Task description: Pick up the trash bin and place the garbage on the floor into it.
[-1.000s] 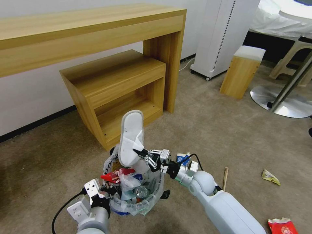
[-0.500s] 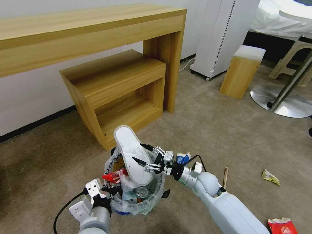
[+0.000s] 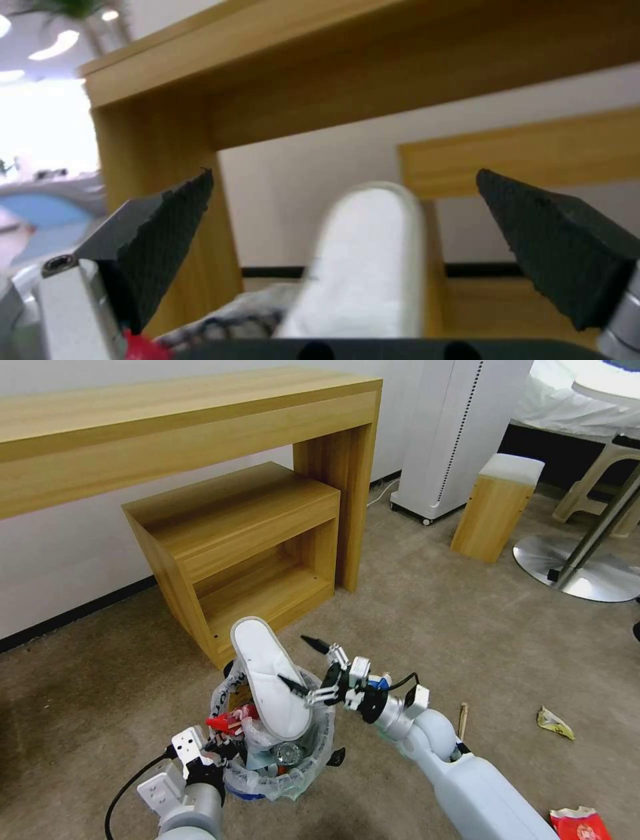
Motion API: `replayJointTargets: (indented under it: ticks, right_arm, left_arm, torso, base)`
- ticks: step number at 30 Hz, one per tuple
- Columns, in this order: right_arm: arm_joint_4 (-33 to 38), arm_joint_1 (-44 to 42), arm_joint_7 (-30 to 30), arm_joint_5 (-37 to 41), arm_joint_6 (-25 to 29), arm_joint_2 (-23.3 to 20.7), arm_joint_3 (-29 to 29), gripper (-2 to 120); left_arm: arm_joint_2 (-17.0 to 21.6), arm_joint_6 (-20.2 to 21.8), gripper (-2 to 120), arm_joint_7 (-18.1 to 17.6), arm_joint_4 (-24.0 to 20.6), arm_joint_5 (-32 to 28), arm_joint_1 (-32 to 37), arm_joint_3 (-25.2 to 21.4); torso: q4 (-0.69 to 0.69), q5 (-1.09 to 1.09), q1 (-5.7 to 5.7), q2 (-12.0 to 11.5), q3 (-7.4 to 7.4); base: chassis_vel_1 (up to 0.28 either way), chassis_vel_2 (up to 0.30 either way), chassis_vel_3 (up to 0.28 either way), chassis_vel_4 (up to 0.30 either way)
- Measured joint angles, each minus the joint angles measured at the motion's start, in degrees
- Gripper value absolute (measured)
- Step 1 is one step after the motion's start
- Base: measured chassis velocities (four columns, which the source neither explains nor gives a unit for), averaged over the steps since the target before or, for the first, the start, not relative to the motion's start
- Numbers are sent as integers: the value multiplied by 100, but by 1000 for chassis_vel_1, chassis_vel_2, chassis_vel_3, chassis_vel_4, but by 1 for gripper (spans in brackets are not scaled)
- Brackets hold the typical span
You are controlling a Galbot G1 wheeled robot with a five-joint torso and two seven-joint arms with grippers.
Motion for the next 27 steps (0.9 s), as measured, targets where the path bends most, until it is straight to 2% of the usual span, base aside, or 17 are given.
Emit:
replayJointTargets:
  ticks: [5,10,12,14,17,22,25,26,27]
  right_arm:
    - [-239,171,222,611,-359,147,-86,100]
    - [-464,389,277,840,-692,255,-215,100]
    - [-573,539,311,1007,-1009,286,-330,100]
    - [-591,582,331,1052,-1103,290,-361,100]
    - [-688,816,425,1190,-1694,310,-526,100]
    - [-688,929,476,1230,-2061,314,-618,100]
    - [-693,1051,531,1262,-2227,323,-719,90]
    - [-693,1051,531,1262,-2227,323,-719,90]
    - [-697,1105,589,1313,-2256,326,-767,82]
  left_arm:
    - [0,0,0,1,-21,0,0,19]
    - [5,1,0,1,-47,0,8,16]
    - [7,4,0,1,-60,0,9,12]
    - [7,5,0,1,-63,0,9,11]
    - [20,12,0,1,-88,0,11,-17]
    - [31,13,0,0,-103,-2,11,-48]
    - [40,14,0,-3,-122,-8,10,-62]
    - [40,14,0,-3,-122,-8,10,-62]
    - [47,13,0,-5,-131,-9,11,-76]
  torso:
    - [0,0,0,0,0]
    - [0,0,0,0,0]
    - [1,0,0,0,0]
    - [1,0,0,0,0]
    - [0,0,0,0,0]
    - [0,0,0,0,0]
    - [0,-1,0,0,0]
    - [0,-1,0,0,0]
    - [0,0,0,0,0]
  base:
    - [0,0,0,0]
    - [0,0,0,0]
    - [0,0,0,0]
    - [0,0,0,0]
    - [0,0,0,0]
    - [0,0,0,0]
    - [0,0,0,0]
    - [0,0,0,0]
    - [0,0,0,0]
